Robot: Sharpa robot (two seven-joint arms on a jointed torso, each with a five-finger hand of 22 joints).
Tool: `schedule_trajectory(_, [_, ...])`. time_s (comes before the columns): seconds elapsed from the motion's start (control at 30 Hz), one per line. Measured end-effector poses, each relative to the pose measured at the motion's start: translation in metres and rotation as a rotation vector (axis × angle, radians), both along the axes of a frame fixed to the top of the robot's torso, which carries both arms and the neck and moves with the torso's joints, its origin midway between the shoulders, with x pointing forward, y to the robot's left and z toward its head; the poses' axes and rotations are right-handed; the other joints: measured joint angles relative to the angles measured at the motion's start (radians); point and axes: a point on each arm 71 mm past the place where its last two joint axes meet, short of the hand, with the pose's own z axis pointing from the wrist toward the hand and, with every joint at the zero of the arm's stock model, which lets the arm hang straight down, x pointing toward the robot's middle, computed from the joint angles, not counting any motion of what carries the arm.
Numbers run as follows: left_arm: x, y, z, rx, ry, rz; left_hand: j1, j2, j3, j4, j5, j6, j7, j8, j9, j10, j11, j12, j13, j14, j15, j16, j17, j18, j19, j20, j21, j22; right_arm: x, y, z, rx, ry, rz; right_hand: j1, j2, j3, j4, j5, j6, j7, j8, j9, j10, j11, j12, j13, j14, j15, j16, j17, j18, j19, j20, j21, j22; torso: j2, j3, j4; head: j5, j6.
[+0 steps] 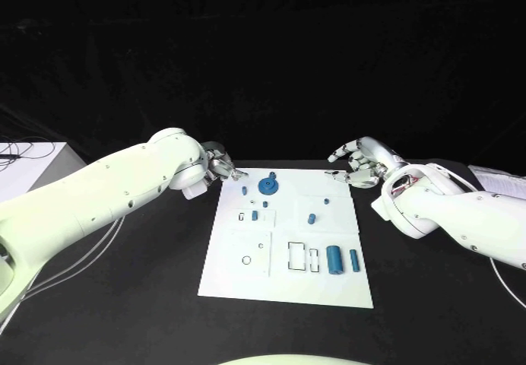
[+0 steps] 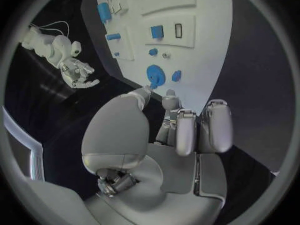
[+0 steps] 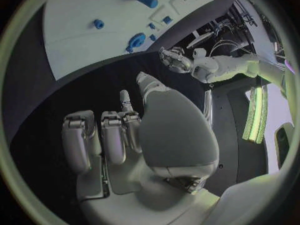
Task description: Assemble the parts on the task board
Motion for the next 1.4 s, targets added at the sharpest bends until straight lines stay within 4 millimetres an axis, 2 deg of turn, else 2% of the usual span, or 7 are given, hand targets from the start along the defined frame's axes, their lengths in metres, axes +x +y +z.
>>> schedule_trajectory(0.23, [0.01, 0.001, -0.01, 0.019, 0.015, 0.029, 0.0, 0.0, 0.003, 0.003, 0.0, 0.0, 0.0, -0.004, -0.007, 0.0, 0.0, 0.0, 0.0, 0.0, 0.0, 0.0, 0.0, 0.0, 0.0, 0.0, 0.0, 0.004, -0.001, 0.001, 0.001, 0.003, -0.003, 0.002, -0.005, 0.005, 0.003, 0.003, 0.0, 0.0, 0.0, 0.0, 0.0, 0.0, 0.0, 0.0, 0.0, 0.0, 0.0, 0.0, 0.0, 0.0, 0.0, 0.0, 0.0, 0.0, 0.003, -0.0007, -0.002, 0.003, 0.005])
schedule_trajectory(0.43, [0.013, -0.001, -0.017, 0.037, 0.029, 0.033, -0.001, -0.001, 0.003, 0.003, 0.0, 0.0, 0.0, -0.008, -0.015, 0.0, 0.0, 0.0, 0.002, 0.0, 0.0, 0.0, 0.0, 0.0, 0.004, 0.004, 0.0, 0.007, -0.001, 0.002, 0.002, 0.005, -0.004, 0.004, -0.005, 0.005, 0.003, 0.003, 0.0, 0.0, 0.0, 0.0, 0.0, 0.0, 0.0, 0.0, 0.0, 0.0, 0.0, 0.0, 0.0, 0.0, 0.0, 0.0, 0.0, 0.0, 0.009, -0.001, -0.0072, 0.007, 0.009])
schedule_trajectory(0.63, [0.015, -0.001, -0.02, 0.044, 0.038, 0.037, -0.046, -0.006, 0.003, 0.003, 0.0, 0.004, 0.004, -0.009, -0.033, 0.004, 0.004, 0.007, 0.005, 0.0, 0.007, 0.005, 0.0, 0.0, 0.008, 0.007, 0.004, 0.01, -0.001, 0.002, 0.002, 0.006, -0.005, 0.005, -0.005, 0.005, 0.003, 0.003, 0.0, 0.0, 0.0, 0.0, 0.0, 0.0, 0.0, 0.0, 0.0, 0.0, 0.0, 0.0, 0.0, 0.0, 0.0, 0.0, 0.0, 0.0, 0.012, -0.0008, -0.011, 0.01, 0.011])
schedule_trajectory(0.73, [0.016, 0.0, -0.021, 0.046, 0.041, 0.04, -0.058, -0.011, 0.001, 0.005, 0.0, 0.004, 0.004, -0.009, -0.037, 0.004, 0.004, 0.007, 0.005, 0.0, 0.007, 0.005, 0.0, 0.0, 0.011, 0.01, 0.004, 0.01, -0.001, 0.002, 0.002, 0.006, -0.006, 0.005, -0.005, 0.005, 0.003, 0.003, 0.0, 0.0, 0.0, 0.0, 0.0, 0.0, 0.0, 0.0, 0.0, 0.0, 0.0, 0.0, 0.0, 0.0, 0.0, 0.0, 0.0, 0.0, 0.013, -0.0006, -0.0112, 0.011, 0.011])
schedule_trajectory(1.4, [0.016, -0.005, -0.031, 0.067, 0.088, 0.013, -0.062, -0.007, -0.005, 0.004, 0.0, 0.031, -0.005, -0.002, -0.039, 0.004, 0.004, 0.015, 0.009, 0.0, 0.007, 0.014, 0.0, 0.0, 0.011, 0.01, 0.007, 0.01, -0.001, 0.004, 0.003, 0.008, -0.008, 0.01, -0.005, 0.005, 0.003, 0.003, 0.0, 0.0, 0.0, 0.0, 0.0, 0.0, 0.0, 0.0, -0.001, 0.0, 0.0, 0.0, 0.0, 0.0, 0.0, 0.0, 0.0, 0.001, 0.014, -0.0008, -0.0115, 0.012, 0.005])
